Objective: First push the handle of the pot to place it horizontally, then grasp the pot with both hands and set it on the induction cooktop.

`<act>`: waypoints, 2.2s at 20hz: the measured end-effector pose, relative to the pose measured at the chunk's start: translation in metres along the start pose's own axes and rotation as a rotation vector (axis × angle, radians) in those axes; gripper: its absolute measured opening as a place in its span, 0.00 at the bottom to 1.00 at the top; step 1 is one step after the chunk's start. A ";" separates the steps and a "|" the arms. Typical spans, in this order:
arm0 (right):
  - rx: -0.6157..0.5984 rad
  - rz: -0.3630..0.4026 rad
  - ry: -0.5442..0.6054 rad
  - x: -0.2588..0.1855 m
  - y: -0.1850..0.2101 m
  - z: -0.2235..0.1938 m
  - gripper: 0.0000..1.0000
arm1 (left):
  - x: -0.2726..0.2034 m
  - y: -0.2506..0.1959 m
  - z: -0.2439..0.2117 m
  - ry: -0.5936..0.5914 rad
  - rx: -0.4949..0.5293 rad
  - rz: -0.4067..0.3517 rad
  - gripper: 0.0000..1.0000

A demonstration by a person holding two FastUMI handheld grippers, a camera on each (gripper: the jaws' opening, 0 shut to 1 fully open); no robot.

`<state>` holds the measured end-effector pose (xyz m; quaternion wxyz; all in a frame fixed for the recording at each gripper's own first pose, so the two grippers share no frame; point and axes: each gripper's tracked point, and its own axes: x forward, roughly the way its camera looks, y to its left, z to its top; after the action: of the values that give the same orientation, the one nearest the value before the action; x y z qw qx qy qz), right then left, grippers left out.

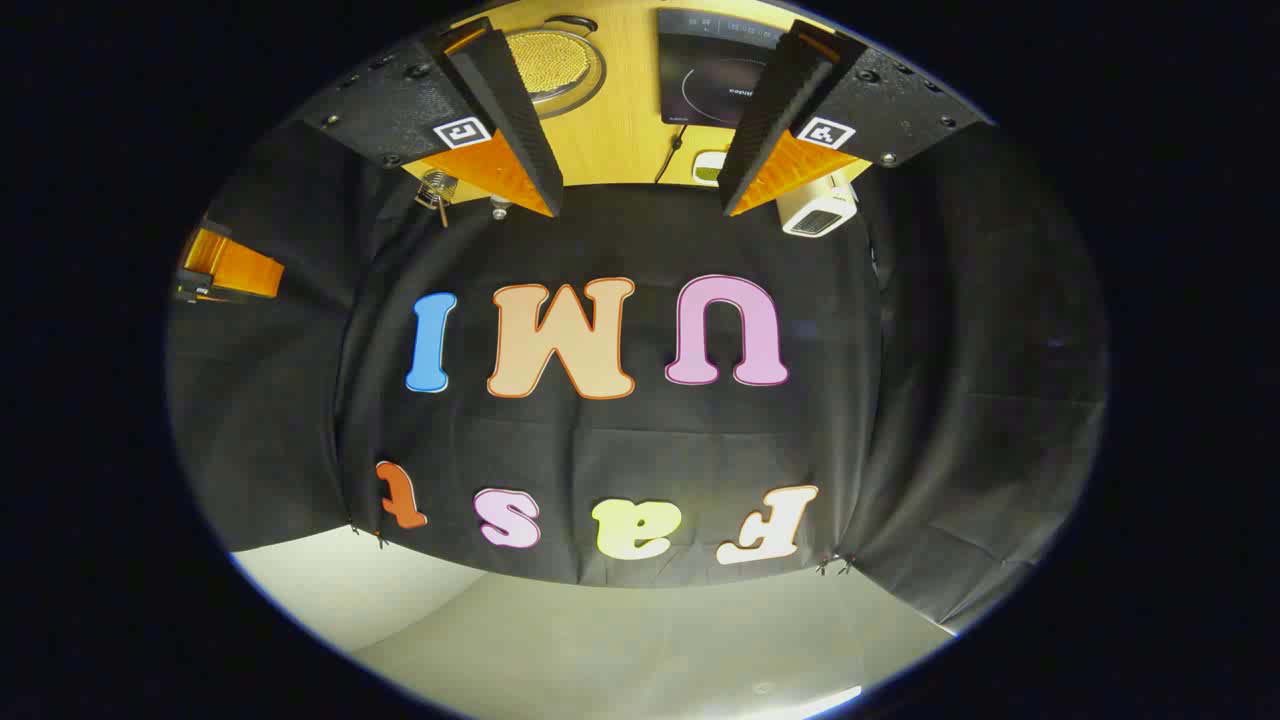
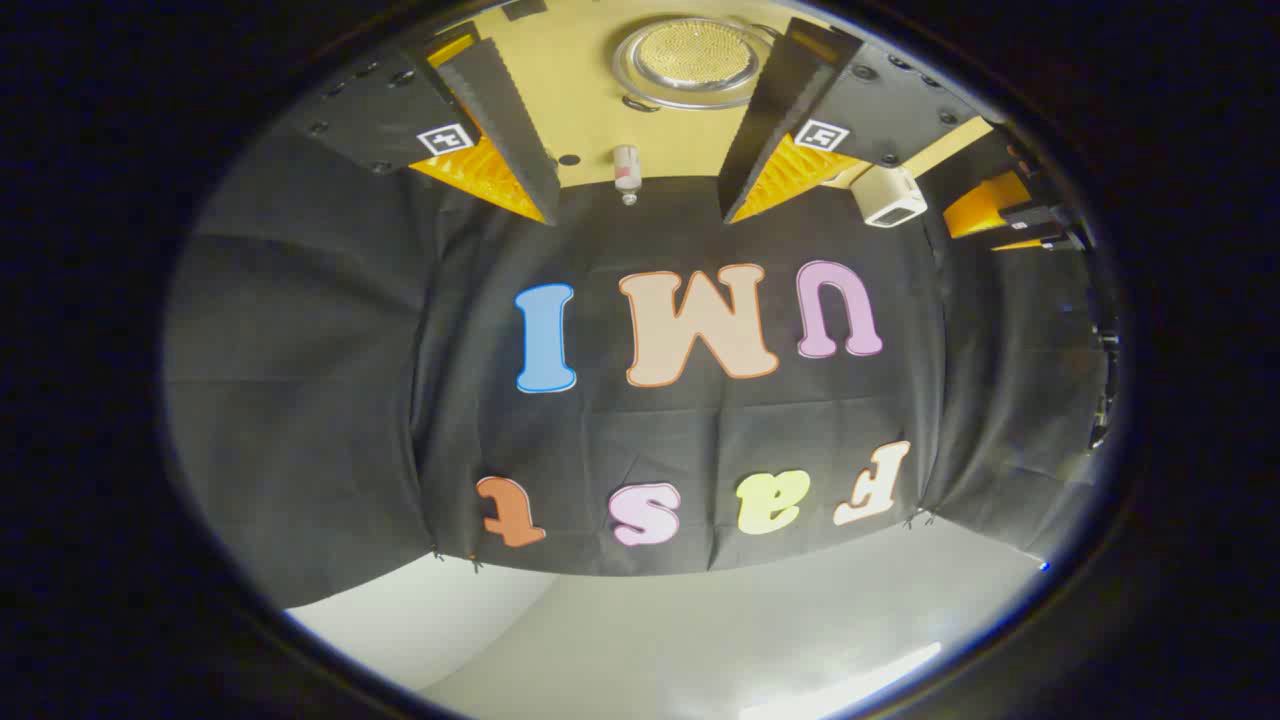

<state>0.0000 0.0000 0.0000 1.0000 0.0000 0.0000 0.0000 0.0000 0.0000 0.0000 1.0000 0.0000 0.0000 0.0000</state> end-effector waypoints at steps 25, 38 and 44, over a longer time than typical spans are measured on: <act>0.001 -0.063 0.037 0.006 -0.039 -0.013 0.95 | 0.006 -0.017 -0.023 0.076 0.016 0.007 0.95; 0.012 -0.025 0.061 0.024 -0.075 -0.028 0.71 | 0.004 -0.046 -0.021 0.054 0.015 0.059 0.95; 0.053 -0.013 0.104 0.026 -0.097 -0.048 0.00 | -0.011 -0.059 -0.027 0.048 0.040 0.094 0.95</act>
<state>0.0264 -0.0968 -0.0483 0.9983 0.0265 0.0520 -0.0065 -0.0115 -0.0586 -0.0269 0.9984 0.0201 0.0241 0.0467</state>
